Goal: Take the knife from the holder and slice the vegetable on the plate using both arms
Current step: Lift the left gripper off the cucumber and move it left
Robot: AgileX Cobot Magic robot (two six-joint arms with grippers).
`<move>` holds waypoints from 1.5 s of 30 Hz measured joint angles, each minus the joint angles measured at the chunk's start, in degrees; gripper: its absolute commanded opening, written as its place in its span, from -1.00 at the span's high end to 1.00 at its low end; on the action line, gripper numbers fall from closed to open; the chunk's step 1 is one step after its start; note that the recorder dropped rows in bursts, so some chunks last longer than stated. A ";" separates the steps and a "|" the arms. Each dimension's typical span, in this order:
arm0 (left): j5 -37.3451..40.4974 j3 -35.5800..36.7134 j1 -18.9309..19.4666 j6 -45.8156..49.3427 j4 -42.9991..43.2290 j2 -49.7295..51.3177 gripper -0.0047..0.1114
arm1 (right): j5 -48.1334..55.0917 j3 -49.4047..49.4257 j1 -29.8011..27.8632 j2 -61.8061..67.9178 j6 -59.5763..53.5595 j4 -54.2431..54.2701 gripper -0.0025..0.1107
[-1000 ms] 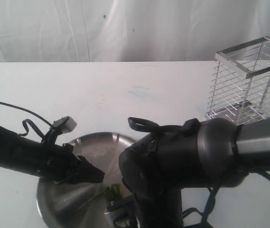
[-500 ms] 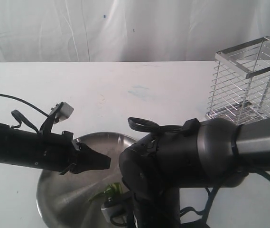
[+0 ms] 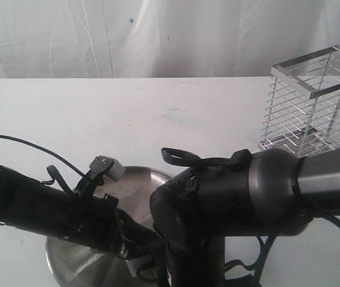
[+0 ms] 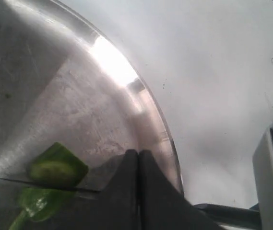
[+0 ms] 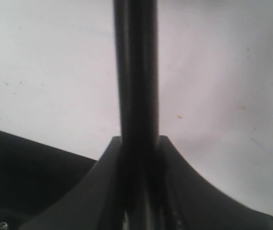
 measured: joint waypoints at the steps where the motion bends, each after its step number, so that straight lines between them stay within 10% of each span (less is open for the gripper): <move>1: -0.13 0.11 -0.13 0.01 0.00 0.00 0.92 | -0.09 0.00 0.00 0.00 0.00 0.00 0.96; 30: 0.90 1.98 0.34 0.93 -0.82 5.29 0.92 | -0.60 0.18 -0.13 -5.31 0.55 -0.33 0.96; 45: -6.96 -2.10 11.45 -4.95 -0.82 -14.62 0.92 | -2.88 -0.96 -3.94 -5.54 -4.42 -2.14 0.96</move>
